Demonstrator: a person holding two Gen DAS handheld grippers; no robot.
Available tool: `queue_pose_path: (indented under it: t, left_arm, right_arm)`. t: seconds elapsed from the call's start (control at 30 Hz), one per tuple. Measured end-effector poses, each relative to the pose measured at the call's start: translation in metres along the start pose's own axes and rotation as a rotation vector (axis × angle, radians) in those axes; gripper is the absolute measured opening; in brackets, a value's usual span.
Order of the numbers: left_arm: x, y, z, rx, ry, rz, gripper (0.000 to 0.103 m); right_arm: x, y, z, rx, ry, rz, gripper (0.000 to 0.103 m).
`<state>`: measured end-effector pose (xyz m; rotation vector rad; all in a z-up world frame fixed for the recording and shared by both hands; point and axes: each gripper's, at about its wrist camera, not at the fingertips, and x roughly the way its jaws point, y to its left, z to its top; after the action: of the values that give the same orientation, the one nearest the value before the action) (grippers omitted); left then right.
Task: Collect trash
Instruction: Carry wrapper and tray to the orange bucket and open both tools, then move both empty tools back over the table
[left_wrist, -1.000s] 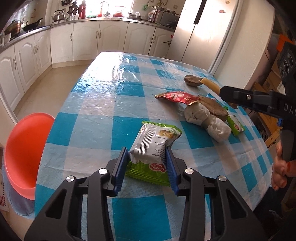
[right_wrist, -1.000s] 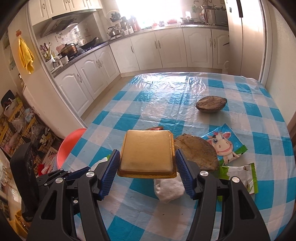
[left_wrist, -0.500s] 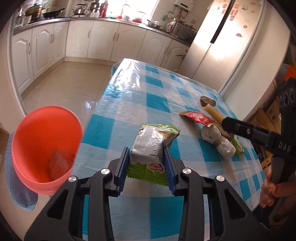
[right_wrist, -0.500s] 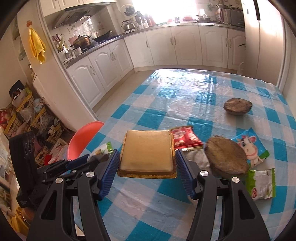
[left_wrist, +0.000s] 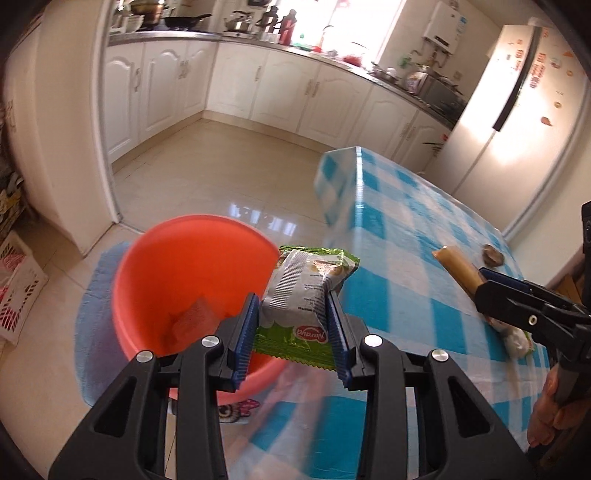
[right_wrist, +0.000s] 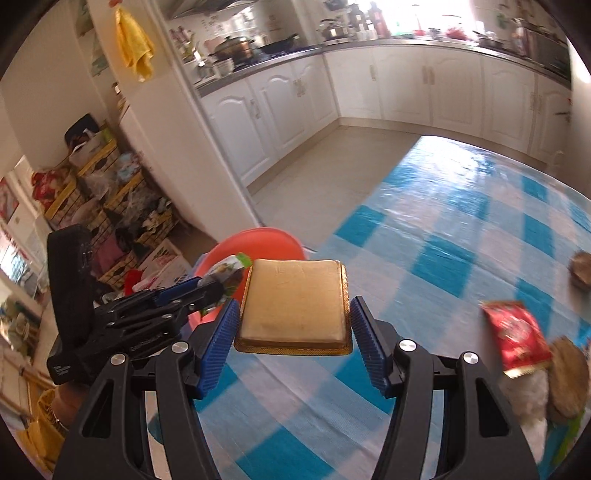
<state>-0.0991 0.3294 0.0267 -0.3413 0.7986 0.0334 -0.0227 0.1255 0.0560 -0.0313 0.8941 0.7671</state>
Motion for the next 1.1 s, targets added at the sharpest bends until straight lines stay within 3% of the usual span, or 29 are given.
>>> queue_pose_path:
  t: [0.47,0.5,0.53,0.6,0.7,0.83,1.1]
  left_arm:
    - [0.034,0.062,0.005,-0.11,0.08,0.116,0.039]
    - [0.037,0.066,0.004,-0.122,0.086,0.118,0.04]
    - [0.038,0.069,0.004,-0.13,0.091,0.12,0.047]
    - [0.04,0.075,0.001,-0.154,0.095,0.122,0.063]
    - [0.039,0.083,-0.001,-0.179,0.092,0.147,0.074]
    - [0.028,0.087,-0.003,-0.211,0.07,0.153,0.08]
    - [-0.003,0.073,-0.001,-0.206,0.011,0.138,0.089]
  right_arm:
    - [0.085,0.048,0.028,-0.086,0.085,0.099,0.062]
    - [0.088,0.047,0.028,-0.077,0.092,0.106,0.064]
    - [0.088,0.045,0.028,-0.057,0.089,0.116,0.07]
    - [0.085,0.043,0.029,-0.033,0.068,0.123,0.081]
    - [0.075,0.035,0.03,-0.002,0.041,0.132,0.082]
    - [0.051,0.02,0.031,0.062,-0.013,0.129,0.089]
    - [0.001,-0.002,0.01,0.108,-0.074,0.046,0.09]
